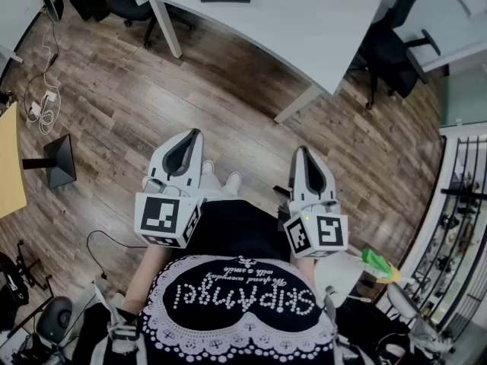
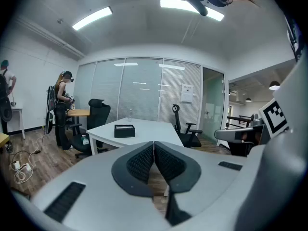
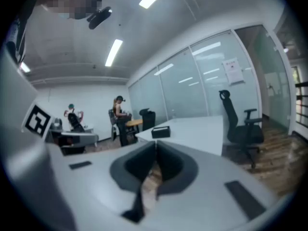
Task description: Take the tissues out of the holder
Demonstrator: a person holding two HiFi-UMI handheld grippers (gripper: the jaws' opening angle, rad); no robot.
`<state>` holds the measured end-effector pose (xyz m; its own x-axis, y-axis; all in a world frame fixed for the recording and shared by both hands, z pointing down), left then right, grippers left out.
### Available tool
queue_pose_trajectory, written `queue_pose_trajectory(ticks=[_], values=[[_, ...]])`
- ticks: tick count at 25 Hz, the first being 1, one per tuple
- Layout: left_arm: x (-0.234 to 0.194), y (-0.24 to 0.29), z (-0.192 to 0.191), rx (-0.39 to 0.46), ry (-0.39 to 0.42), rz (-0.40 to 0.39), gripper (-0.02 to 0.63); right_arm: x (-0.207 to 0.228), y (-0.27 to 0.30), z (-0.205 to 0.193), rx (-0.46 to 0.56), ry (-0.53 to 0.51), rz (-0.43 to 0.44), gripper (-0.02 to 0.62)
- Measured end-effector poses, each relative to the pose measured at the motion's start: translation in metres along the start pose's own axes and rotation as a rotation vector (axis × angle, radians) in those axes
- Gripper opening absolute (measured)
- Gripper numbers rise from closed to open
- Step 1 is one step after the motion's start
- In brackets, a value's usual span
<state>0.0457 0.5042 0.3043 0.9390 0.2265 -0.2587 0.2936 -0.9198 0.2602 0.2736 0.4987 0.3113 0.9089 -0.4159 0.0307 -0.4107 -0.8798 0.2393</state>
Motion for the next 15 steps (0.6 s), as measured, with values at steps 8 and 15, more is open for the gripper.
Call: queue_pose_trajectory(ticks=[8,15], values=[[0.010,-0.012,-0.001,0.005,0.005,0.006,0.026,-0.001,-0.013,0.000,0.009,-0.001,0.011,0.034],[0.016,-0.019,-0.004,0.007,0.012,0.011,0.026,-0.002,-0.021,-0.004,0.010,0.002,0.022,0.034]])
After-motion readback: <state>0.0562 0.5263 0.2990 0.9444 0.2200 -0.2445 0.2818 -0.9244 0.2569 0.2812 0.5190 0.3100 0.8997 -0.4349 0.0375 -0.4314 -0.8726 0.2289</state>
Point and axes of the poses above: the fingertips, and each gripper's own axes: y forward along the fingers, x to its right, z out of its top, the point moved 4 cm from there along -y, backward along the fingers, and after that the axes turned 10 degrees about -y, right-handed, at the moved point
